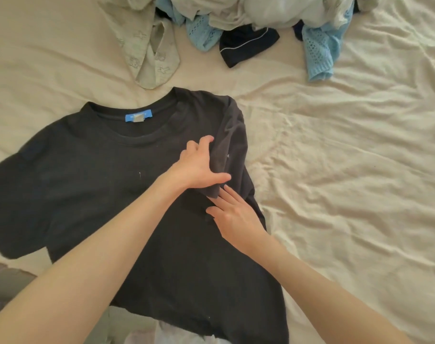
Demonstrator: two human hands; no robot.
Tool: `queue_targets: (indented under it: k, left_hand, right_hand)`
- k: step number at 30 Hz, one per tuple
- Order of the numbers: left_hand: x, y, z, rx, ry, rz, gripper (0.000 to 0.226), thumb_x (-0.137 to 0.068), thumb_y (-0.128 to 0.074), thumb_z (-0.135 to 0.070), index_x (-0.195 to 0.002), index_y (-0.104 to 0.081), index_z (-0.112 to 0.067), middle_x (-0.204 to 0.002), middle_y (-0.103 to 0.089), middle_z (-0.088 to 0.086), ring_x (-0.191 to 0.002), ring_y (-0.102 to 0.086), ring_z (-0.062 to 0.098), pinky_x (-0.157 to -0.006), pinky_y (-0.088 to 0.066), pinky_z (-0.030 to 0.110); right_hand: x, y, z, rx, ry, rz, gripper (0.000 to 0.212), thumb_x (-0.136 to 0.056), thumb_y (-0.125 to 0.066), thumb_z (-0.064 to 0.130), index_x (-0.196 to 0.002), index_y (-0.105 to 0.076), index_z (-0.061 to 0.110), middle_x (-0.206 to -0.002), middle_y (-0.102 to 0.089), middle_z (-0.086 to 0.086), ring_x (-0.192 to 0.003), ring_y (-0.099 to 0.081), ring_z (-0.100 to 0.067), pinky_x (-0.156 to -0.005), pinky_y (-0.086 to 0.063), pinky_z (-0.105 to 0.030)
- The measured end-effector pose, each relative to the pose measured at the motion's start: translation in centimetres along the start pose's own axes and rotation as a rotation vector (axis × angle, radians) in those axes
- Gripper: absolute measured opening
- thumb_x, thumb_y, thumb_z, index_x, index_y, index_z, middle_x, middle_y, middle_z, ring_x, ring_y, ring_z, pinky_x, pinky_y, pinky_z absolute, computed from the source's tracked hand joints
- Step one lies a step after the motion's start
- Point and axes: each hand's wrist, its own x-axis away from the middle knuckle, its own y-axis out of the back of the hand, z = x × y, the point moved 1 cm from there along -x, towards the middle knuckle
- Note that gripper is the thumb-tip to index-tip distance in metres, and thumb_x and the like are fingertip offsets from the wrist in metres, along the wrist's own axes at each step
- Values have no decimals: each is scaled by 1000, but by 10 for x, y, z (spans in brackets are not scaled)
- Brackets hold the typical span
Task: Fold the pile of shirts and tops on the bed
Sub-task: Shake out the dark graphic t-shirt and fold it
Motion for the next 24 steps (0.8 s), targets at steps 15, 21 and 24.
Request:
queue_targets:
  k: [15,21,24]
  left_hand:
    - [15,37,83,542,290,100,35,-89,-56,-3,-120,-56,-19,-101,-60,-1,-100,-56,15,-78,-47,28]
    - [-20,43,33,547,43,-202,41,-91,-51,-47,-123,-57,-21,-116,-59,-6,-108,-55,12,-94,-43,30]
    - [-50,43,8,412,-31,-160,39,-89,-54,-50,-112,-63,-20,-102,-61,-7,-98,-55,9,-84,-42,26]
  right_hand:
    - [18,-7,2,-29,-20,4,26,-85,-62,27,-106,-71,15,-122,-64,-8,-119,-57,-25,-109,-35,-44]
    - [11,12,-7,-31,-164,-233,32,-94,-51,25,-118,-64,8,-132,-57,-11,-131,-46,-25,-112,-31,-44]
    - [1,13,-15,111,-215,-141,44,-95,-44,29,-133,-51,9,-145,-43,-14,-139,-33,-28,-115,-25,-46]
